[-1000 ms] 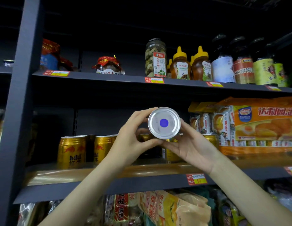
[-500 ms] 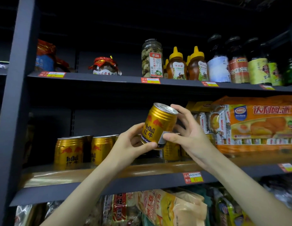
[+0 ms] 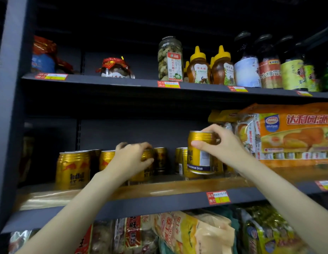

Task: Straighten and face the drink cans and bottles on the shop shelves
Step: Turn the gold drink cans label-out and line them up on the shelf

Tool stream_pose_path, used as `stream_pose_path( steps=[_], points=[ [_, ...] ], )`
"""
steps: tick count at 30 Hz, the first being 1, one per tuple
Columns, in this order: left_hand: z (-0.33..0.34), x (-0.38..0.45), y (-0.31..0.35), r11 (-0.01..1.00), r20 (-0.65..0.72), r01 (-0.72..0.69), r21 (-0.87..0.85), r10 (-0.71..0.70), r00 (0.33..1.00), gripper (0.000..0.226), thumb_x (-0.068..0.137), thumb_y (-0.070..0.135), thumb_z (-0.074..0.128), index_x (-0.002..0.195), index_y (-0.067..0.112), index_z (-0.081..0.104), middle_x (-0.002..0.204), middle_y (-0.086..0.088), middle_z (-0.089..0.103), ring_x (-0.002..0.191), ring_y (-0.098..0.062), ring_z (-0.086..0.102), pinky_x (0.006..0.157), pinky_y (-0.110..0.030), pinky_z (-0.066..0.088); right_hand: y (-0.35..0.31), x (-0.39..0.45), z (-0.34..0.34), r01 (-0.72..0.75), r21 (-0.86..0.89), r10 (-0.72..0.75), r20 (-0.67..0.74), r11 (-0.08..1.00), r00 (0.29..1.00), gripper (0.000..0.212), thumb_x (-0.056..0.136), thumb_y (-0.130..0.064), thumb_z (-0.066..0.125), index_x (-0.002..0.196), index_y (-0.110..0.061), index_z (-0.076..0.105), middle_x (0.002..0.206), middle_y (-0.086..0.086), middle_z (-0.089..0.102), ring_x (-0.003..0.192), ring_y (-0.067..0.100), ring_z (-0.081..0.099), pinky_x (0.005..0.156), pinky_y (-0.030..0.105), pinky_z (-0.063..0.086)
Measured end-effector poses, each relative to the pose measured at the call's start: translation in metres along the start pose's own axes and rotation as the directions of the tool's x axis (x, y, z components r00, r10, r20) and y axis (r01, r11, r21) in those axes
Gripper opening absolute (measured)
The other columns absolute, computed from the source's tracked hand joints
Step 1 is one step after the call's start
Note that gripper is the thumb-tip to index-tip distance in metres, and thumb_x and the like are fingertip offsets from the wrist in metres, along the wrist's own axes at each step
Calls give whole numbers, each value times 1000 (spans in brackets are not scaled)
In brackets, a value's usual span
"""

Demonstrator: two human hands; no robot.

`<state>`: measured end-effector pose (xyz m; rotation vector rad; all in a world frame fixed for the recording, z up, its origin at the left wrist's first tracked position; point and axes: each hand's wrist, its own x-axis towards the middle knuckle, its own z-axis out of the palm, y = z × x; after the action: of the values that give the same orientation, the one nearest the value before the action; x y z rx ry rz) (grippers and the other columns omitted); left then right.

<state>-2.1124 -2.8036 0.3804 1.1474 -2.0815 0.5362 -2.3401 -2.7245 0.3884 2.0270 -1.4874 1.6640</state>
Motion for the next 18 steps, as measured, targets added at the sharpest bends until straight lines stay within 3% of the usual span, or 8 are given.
stream_pose_path(
  steps=[4,9,18],
  points=[
    [8,-2,1,997,-77,-7,79,13,997,42,94,41,46,134,31,40,128,5,56,120,-16,48,105,-33,25,4,6,14,-14,-126,13,-8,992,1000,38,78,-49,68,105,-27,53,107,-2,60,98,13,58,76,28,52],
    [7,-3,2,999,-102,4,43,1,995,40,94,39,47,132,30,42,121,3,60,117,-17,50,105,-34,25,1,18,28,-12,-301,0,-40,954,999,46,79,-51,67,111,-20,55,100,-4,55,90,12,54,59,17,40],
    [9,-4,3,998,-125,13,55,-6,992,40,93,40,47,132,31,42,120,3,60,115,-17,51,106,-33,25,18,16,46,-30,-506,22,-22,862,1000,59,78,-59,65,117,-16,58,108,3,63,102,19,58,77,28,48]
  ],
)
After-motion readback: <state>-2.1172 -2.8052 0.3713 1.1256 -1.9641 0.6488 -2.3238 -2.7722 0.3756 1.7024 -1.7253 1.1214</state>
